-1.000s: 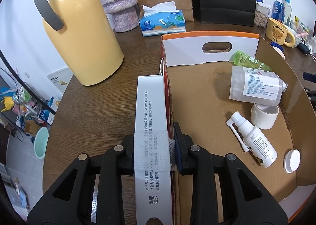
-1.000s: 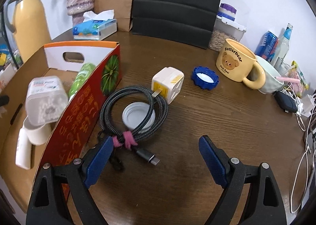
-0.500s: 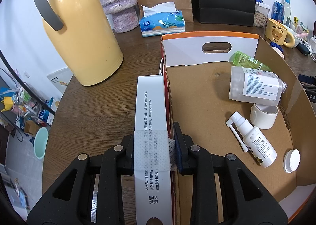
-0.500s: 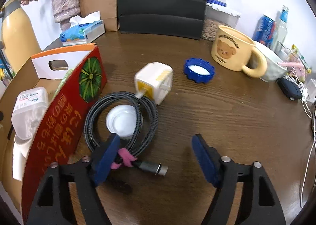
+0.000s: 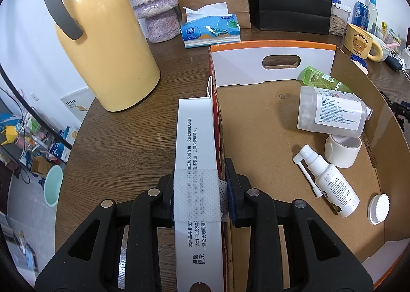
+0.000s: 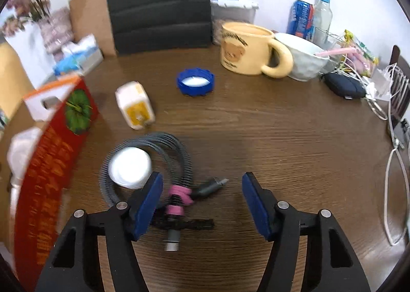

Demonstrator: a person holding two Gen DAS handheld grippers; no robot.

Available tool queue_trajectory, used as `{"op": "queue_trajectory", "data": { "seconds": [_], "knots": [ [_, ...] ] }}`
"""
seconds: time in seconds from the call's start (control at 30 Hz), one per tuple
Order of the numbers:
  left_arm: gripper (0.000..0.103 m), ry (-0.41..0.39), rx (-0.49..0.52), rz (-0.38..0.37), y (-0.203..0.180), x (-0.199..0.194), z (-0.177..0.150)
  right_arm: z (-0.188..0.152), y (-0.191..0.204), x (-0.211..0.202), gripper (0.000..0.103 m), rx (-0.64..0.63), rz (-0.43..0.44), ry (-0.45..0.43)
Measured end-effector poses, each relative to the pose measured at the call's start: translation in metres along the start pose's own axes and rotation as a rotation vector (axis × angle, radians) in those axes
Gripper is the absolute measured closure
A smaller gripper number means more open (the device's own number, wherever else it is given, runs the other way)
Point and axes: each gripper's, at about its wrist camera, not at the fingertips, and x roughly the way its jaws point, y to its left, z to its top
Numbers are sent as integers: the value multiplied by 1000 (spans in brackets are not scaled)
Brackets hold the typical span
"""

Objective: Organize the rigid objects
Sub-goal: 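Grasp the black braided cable by its pink tie with the right tool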

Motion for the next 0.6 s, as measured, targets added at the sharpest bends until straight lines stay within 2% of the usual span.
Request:
{"op": "queue_trajectory", "data": {
  "seconds": [0.1,0.2,0.37,0.6],
  "knots": [
    [79,0,0,0,0,0,0,2,13,-9,14,-34,35,-34],
    [79,0,0,0,0,0,0,2,34,-9,14,-108,55,-34],
    [79,0,-1,0,0,0,0,-2,52,8,14,-188,79,27],
    [79,0,0,0,0,0,0,-3,56,23,13,-229,22,45]
  ]
}}
